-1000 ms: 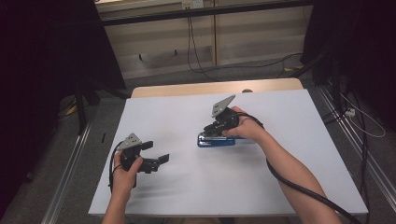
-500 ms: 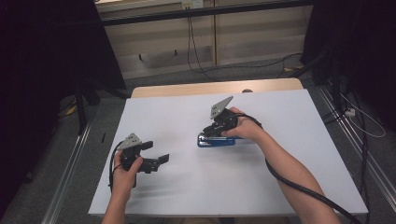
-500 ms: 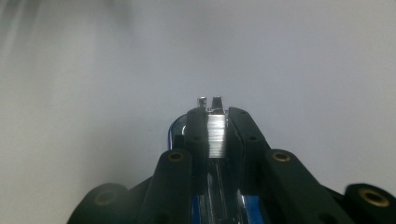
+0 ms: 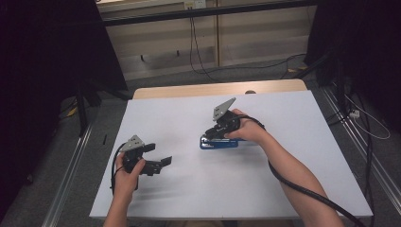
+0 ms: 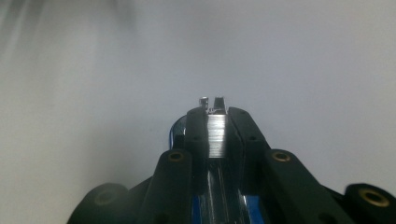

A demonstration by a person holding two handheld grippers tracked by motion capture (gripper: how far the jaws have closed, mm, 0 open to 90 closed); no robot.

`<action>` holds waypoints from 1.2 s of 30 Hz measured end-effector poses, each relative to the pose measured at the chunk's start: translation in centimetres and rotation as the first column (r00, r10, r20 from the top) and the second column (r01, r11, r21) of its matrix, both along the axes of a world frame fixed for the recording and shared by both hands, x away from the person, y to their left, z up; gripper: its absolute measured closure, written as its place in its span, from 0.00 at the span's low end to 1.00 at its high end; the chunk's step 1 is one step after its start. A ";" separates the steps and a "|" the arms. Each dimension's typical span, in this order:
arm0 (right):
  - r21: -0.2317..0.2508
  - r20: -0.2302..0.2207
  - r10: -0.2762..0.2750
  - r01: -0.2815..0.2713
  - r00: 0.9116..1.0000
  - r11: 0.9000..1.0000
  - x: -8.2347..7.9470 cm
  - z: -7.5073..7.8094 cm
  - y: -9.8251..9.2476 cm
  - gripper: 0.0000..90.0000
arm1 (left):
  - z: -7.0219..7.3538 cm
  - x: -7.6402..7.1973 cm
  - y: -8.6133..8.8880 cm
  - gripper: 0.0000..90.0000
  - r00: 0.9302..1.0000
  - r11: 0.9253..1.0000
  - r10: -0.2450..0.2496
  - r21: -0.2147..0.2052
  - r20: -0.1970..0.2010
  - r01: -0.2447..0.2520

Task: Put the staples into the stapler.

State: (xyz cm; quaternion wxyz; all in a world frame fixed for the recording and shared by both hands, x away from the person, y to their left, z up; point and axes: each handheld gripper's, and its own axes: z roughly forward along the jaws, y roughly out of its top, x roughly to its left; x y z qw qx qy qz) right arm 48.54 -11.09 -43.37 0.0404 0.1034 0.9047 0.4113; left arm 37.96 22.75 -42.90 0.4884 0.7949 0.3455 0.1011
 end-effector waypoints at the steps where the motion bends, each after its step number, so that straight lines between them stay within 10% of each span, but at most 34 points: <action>1: 0.003 -0.001 -0.002 0.002 1.000 1.000 0.0 0.0 0.0 0.88 | 0.0 0.0 0.0 0.05 1.000 1.000 0.002 0.003 0.000 -0.002; 36: 0.008 0.000 0.009 -0.009 1.000 1.000 0.1 0.2 0.2 0.88 | -0.1 0.1 -0.1 0.05 1.000 1.000 -0.003 0.012 -0.005 0.003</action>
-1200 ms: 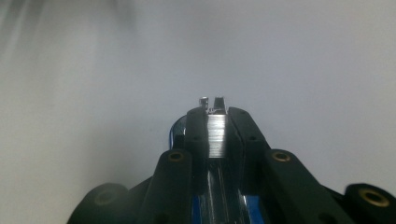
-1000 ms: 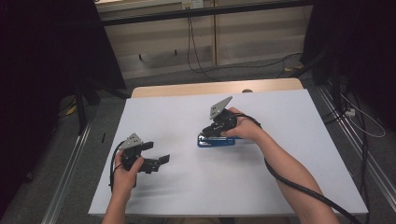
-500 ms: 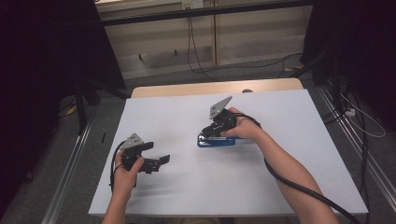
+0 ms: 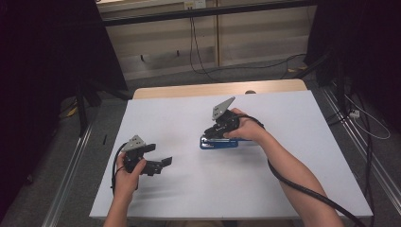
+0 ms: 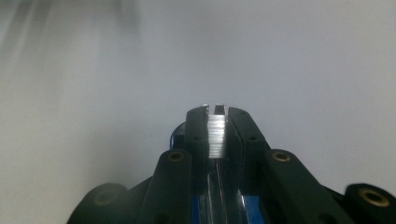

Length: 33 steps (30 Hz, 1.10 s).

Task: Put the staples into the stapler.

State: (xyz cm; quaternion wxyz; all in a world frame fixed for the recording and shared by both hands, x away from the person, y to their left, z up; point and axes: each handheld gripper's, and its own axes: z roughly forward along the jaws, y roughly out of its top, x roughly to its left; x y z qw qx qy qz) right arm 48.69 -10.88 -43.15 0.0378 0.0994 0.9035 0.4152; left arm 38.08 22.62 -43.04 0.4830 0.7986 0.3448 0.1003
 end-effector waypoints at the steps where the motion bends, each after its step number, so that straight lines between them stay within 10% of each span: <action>1: 0.000 0.002 0.001 -0.001 1.000 1.000 0.0 0.0 0.0 0.88 | 0.0 0.0 0.0 0.05 1.000 1.000 -0.005 -0.006 0.005 0.005; 33: 0.007 -0.008 -0.007 0.007 1.000 1.000 -0.1 -0.3 0.1 0.83 | 0.0 0.0 0.0 0.05 1.000 1.000 0.001 -0.010 0.008 -0.001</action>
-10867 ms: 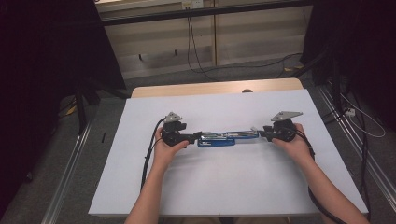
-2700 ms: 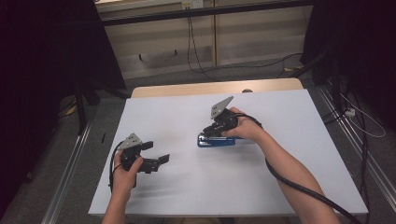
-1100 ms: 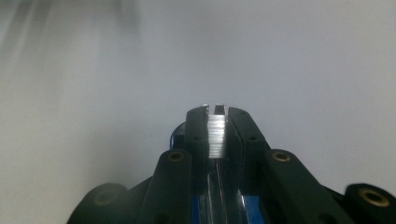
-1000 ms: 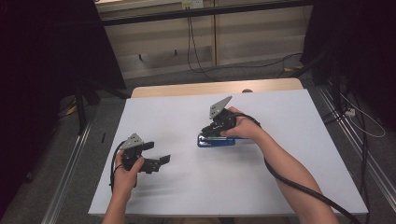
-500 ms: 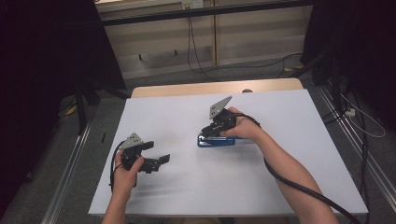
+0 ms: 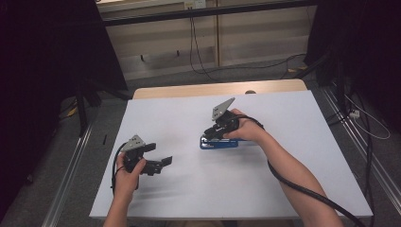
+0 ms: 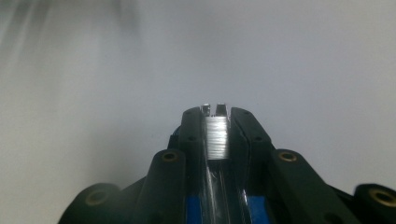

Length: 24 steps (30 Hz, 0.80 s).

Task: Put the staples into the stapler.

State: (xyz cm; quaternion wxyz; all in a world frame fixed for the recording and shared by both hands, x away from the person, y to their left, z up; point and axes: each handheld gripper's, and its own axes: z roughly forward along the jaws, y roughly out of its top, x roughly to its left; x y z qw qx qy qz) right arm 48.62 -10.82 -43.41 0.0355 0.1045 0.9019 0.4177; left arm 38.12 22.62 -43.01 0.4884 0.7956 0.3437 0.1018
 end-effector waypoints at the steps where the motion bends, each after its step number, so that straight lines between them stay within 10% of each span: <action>1: 0.001 -0.003 -0.003 0.003 1.000 1.000 0.0 0.0 0.0 0.83 | 0.0 0.0 0.0 0.05 1.000 1.000 0.000 0.000 0.000 0.000; 24: 0.012 0.005 -0.011 0.011 1.000 1.000 0.0 0.2 -0.2 0.86 | 0.0 0.1 -0.1 0.05 1.000 1.000 -0.007 0.008 -0.005 0.007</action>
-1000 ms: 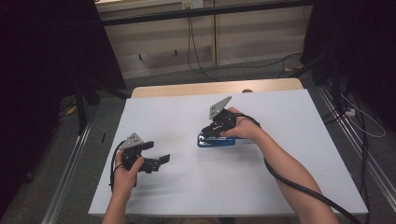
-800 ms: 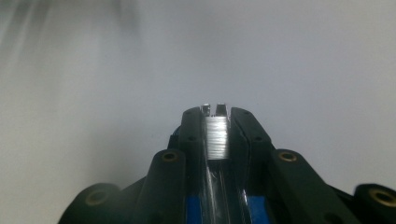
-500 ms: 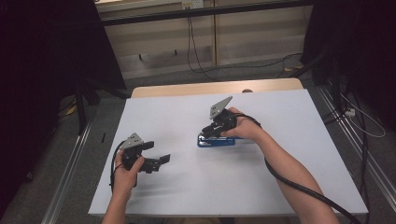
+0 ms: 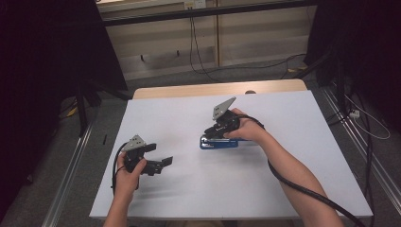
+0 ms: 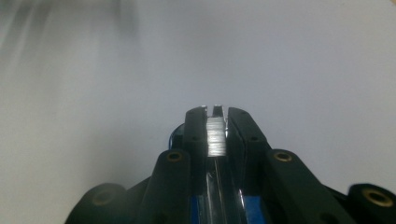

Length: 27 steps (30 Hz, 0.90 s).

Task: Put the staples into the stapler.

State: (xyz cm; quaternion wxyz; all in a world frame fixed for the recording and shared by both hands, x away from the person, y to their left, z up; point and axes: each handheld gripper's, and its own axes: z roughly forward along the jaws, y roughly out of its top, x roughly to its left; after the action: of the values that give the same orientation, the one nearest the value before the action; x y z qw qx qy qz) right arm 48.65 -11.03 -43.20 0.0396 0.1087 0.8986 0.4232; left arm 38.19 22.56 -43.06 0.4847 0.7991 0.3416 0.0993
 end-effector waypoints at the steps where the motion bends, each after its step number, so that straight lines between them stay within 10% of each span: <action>1: 0.003 0.000 0.000 0.000 1.000 1.000 0.0 0.1 0.0 0.86 | 0.0 0.0 0.0 0.05 1.000 1.000 0.002 -0.003 0.002 -0.002; 16: 0.056 0.012 -0.074 0.073 0.997 0.996 -0.8 1.4 -1.5 0.61 | 0.0 0.0 -0.1 0.05 1.000 1.000 0.003 -0.012 0.003 -0.003; 27: 0.078 0.040 -0.210 0.206 0.977 0.975 -3.1 2.3 -4.8 0.36 | 0.0 0.0 -0.6 0.05 1.000 1.000 -0.012 -0.004 0.002 0.012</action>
State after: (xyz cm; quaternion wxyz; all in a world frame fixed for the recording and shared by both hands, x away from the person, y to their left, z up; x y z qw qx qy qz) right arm 45.51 -15.83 -40.91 0.1014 0.1934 0.8650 0.4519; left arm 38.15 21.91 -43.06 0.4870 0.8001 0.3367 0.0964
